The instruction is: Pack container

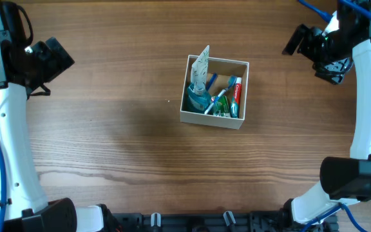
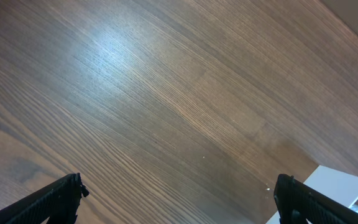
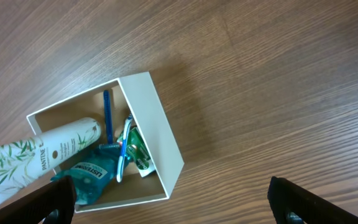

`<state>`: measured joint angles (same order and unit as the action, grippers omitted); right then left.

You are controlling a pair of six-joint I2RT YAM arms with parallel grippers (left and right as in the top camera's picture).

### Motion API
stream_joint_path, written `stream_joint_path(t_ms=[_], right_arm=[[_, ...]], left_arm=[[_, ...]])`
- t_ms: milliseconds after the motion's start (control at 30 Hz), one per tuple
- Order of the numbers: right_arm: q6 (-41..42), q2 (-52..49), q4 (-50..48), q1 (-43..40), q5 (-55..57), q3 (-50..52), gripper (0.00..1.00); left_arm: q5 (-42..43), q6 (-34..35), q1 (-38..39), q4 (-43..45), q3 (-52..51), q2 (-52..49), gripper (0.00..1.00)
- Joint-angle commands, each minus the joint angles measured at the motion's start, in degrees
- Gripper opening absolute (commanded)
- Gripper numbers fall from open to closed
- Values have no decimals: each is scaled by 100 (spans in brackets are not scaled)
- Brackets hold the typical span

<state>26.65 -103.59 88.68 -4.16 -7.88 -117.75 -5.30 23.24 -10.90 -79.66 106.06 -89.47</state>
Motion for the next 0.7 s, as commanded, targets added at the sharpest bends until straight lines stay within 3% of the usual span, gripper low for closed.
stream_joint_path(t_ms=[0,133,400,667], right_arm=[[-114,20,-50,33,103,2,100],[-170,39,-229,33,339,2,100],[-2240,636,-1928,35,400,13,99],[-2973,1069,-2422,33,444,520,100]], left_arm=[[-15,-9,-22,13,-9,-13,100],[-15,-9,-22,13,-9,-13,100],[-15,-9,-22,13,-9,-13,100],[-15,-9,-22,13,-9,-13,100]])
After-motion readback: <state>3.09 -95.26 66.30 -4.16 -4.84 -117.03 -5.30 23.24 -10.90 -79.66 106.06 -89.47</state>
